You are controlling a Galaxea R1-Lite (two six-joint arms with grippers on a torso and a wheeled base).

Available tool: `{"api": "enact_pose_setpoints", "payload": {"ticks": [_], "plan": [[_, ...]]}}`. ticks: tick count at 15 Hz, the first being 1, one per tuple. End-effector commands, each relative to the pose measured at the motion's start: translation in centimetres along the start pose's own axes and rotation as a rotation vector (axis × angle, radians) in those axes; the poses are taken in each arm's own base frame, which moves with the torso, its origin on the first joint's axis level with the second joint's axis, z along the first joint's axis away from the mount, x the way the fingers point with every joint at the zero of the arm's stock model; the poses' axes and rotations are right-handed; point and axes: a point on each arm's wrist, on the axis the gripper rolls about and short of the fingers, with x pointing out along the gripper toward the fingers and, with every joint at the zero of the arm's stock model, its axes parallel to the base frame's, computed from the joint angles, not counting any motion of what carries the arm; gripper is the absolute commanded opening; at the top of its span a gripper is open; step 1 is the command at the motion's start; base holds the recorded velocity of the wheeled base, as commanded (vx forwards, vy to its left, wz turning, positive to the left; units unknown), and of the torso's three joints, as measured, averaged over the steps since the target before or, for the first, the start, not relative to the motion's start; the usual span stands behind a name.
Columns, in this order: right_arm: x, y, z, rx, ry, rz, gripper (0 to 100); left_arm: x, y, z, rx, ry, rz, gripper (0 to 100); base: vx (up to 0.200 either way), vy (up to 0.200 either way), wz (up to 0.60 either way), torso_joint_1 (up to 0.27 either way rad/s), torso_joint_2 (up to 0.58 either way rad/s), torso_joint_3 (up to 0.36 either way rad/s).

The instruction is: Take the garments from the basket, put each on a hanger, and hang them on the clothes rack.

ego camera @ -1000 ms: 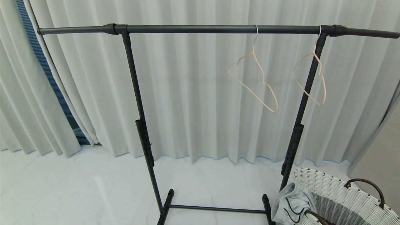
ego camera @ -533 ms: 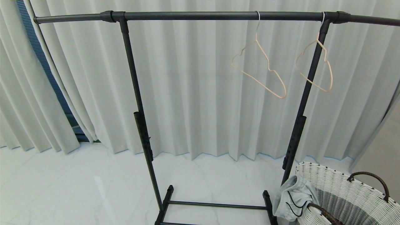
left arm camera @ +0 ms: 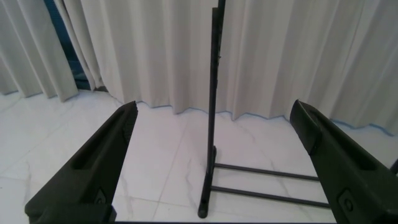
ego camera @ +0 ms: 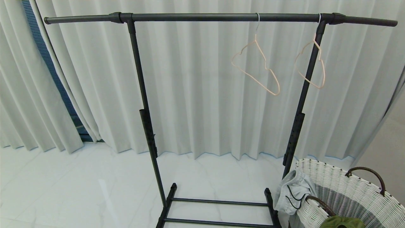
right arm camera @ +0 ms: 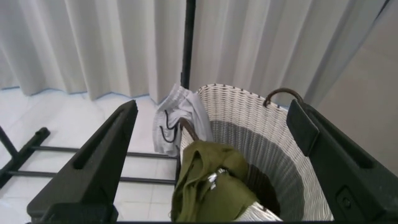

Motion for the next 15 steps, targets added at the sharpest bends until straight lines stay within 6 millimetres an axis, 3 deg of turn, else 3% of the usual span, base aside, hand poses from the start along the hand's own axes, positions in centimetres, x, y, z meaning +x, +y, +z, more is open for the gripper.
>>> {"api": "enact_pose_setpoints", "payload": {"ticks": [1, 2, 4, 7, 10, 15], "plan": [[-0.2, 0.0, 1.1, -0.003, -0.033, 0.017, 100, 0.0, 0.0, 0.0, 0.000, 0.000, 0.000, 100, 0.000, 0.000, 0.00, 0.000, 0.00, 0.000], [-0.3, -0.1, 3.2, 0.002, -0.032, 0.060, 100, 0.0, 0.0, 0.0, -0.006, -0.002, 0.000, 100, 0.000, 0.000, 0.00, 0.000, 0.00, 0.000], [1.8, -0.2, 4.8, -0.045, 0.165, 0.096, 100, 0.0, 0.0, 0.0, -0.025, -0.002, 0.000, 100, 0.000, 0.000, 0.00, 0.000, 0.00, 0.000], [8.2, -0.5, 5.1, -0.158, 0.569, 0.068, 100, 0.0, 0.0, 0.0, -0.031, -0.002, 0.000, 100, 0.000, 0.000, 0.00, 0.000, 0.00, 0.000], [13.1, -1.2, 2.9, -0.312, 0.817, 0.065, 100, 0.0, 0.0, 0.0, -0.032, 0.000, 0.000, 100, 0.000, 0.000, 0.00, 0.000, 0.00, 0.000], [18.0, -2.1, -1.6, -0.384, 1.017, 0.131, 100, 0.0, 0.0, 0.0, -0.031, -0.002, 0.000, 100, 0.000, 0.000, 0.00, 0.000, 0.00, 0.000]]}}
